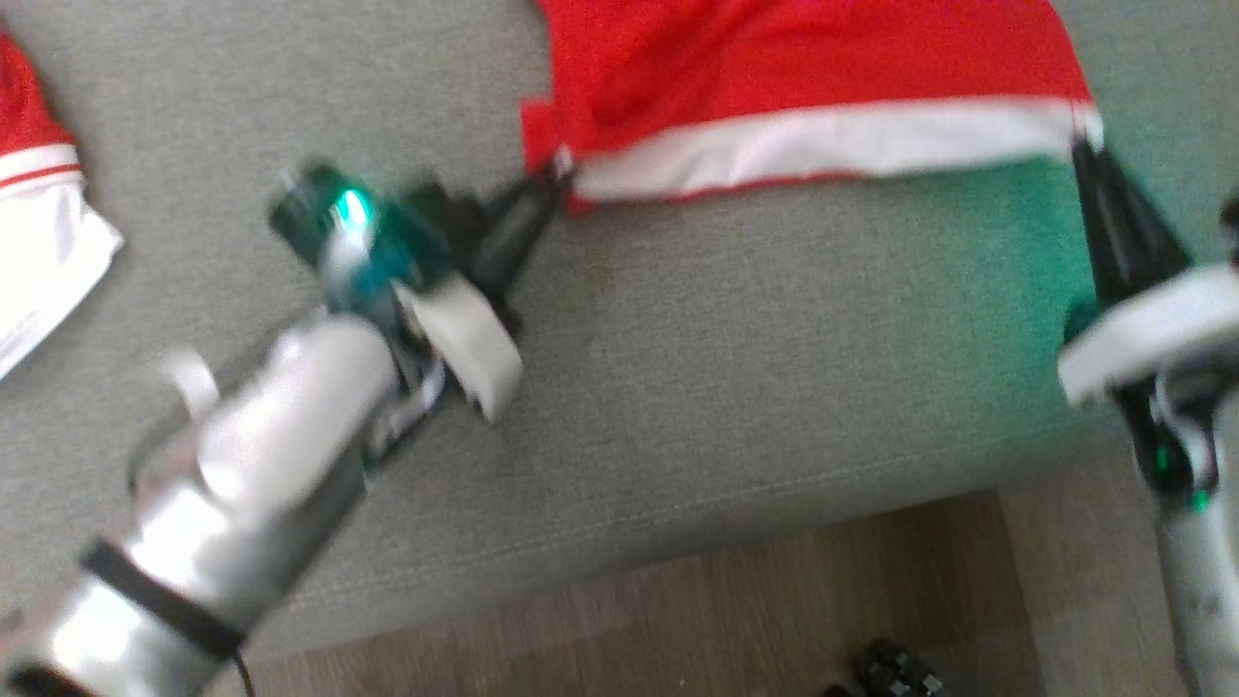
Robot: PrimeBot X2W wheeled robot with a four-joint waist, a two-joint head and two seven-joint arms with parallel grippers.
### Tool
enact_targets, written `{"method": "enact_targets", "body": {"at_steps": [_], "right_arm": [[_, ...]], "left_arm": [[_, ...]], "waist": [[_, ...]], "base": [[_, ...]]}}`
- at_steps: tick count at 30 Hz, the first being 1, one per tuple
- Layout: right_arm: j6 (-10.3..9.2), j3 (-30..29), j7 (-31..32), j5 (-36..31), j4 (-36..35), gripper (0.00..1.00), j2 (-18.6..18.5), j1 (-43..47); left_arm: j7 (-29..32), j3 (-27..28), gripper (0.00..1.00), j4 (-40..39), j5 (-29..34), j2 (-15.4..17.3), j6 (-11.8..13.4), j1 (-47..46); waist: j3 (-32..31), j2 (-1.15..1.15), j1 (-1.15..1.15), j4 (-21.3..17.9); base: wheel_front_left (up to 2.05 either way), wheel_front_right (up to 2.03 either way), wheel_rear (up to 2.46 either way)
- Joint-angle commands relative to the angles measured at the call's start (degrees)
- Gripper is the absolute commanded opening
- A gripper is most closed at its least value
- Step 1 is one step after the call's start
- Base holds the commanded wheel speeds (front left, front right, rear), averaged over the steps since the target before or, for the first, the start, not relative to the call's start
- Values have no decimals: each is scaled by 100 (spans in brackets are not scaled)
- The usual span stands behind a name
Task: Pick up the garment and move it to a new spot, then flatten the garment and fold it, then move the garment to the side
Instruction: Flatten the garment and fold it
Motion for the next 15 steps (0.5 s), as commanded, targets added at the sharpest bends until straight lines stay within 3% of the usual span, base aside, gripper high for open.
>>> {"method": "enact_targets", "body": {"at_steps": [1, 7, 15], "right_arm": [[-1, -66, 73, 44, -384, 0, -31, 344], [-1, -485, 453, 96, -1365, 0, 295, 1680], [-1, -1013, 1126, 83, -2948, 0, 331, 2829]], "left_arm": [[-68, 297, 0, -346, 169, 160, 132, 243], [-69, 650, 0, -1008, 623, 183, 445, 1622], [-69, 1030, 0, -1576, 453, 225, 434, 2897]], "waist": [[-111, 0, 0, 69], [-489, 0, 0, 131], [-1097, 0, 0, 213]], "base": [[0, 0, 0], [0, 0, 0], [0, 0, 0]]}}
